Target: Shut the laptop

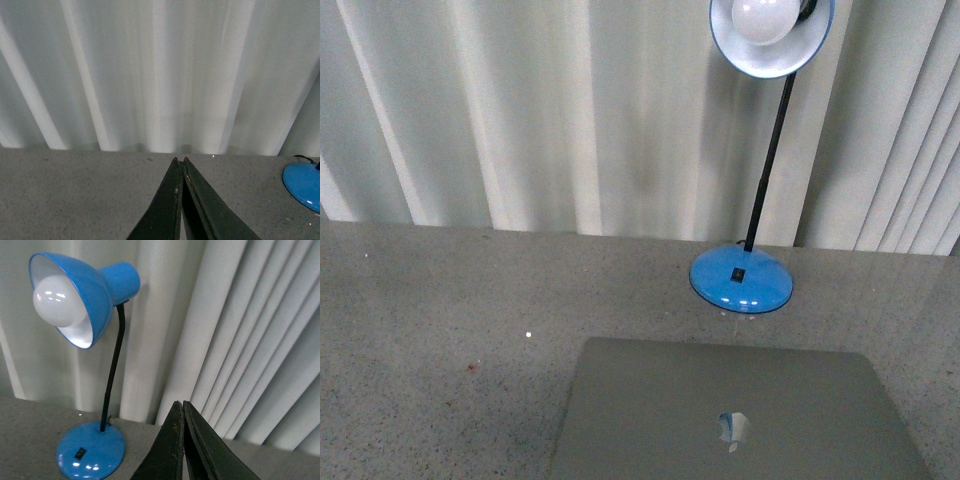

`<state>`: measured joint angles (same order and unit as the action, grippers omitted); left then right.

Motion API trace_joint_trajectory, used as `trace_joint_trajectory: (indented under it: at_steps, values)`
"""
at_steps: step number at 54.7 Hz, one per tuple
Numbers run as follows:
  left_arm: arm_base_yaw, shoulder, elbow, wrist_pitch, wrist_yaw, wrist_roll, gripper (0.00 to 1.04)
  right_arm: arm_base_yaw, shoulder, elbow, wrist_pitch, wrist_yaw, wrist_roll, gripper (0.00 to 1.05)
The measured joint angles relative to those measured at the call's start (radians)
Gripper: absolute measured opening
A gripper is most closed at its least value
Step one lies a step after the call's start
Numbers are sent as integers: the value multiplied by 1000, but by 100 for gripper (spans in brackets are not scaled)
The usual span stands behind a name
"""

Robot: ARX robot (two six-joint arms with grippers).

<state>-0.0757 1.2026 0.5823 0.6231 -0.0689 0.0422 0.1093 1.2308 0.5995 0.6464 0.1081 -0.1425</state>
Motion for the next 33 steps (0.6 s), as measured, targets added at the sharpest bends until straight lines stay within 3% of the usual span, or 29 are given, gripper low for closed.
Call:
trace_joint_trajectory:
  at_steps: [8, 11, 18, 23, 33]
  values:
    - [18, -79, -137, 50, 15, -25, 4, -21, -76, -146, 48, -23, 97, 3]
    - [51, -114, -186, 62, 62, -28, 4, -26, -105, -189, 59, -32, 110, 3]
    - [74, -178, -268, 79, 63, -35, 4, -40, -171, -274, 77, -40, 123, 3]
    - [74, -224, -319, 82, 67, -39, 4, -86, -220, -327, 79, -103, 125, 3]
    - [74, -317, -399, 76, 69, -40, 4, -108, -315, -411, 72, -104, 129, 3]
